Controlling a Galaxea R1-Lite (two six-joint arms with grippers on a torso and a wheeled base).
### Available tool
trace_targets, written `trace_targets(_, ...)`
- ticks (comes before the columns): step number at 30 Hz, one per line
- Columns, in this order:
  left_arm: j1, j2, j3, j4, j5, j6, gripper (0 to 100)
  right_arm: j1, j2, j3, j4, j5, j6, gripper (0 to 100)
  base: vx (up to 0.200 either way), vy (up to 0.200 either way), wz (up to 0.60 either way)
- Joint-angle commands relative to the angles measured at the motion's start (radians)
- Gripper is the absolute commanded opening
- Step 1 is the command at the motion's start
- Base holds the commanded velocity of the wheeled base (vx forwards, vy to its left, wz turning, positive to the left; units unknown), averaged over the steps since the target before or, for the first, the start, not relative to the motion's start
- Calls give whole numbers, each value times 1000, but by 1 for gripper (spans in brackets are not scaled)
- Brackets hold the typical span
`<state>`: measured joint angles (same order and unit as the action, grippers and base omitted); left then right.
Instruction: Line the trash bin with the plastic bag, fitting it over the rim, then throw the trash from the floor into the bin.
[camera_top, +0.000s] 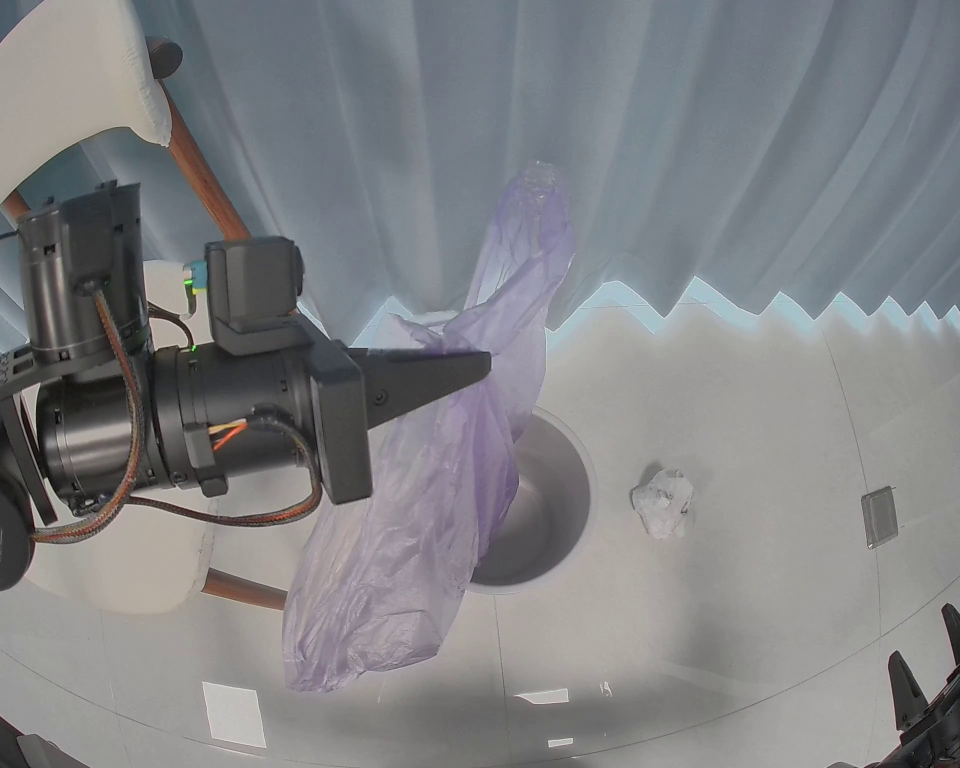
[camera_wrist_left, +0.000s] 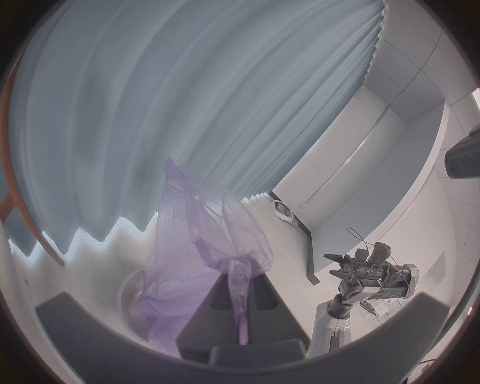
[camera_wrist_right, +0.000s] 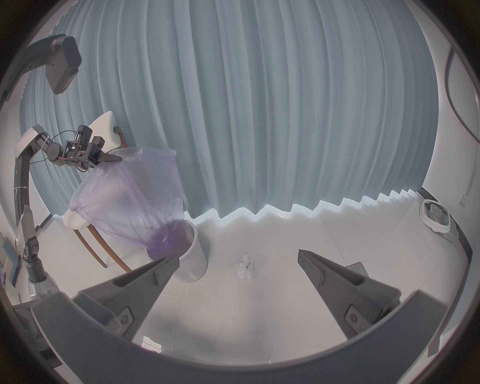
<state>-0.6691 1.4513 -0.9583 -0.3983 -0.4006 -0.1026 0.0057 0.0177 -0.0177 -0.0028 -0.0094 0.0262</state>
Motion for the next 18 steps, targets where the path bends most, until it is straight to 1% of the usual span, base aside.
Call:
trace_targets(1, 0, 1, 12, -1, 0, 0, 0, 0, -18, 18, 0, 0, 0, 100, 0, 0, 0)
trace_targets(12, 6, 21, 44, -4, -1, 0, 0, 0, -18, 18, 0, 0, 0, 100, 0, 0, 0)
trace_targets(18, 17, 58, 46, -57, -1, -2, 0, 0, -18, 18, -2, 0, 0, 100, 0, 0, 0)
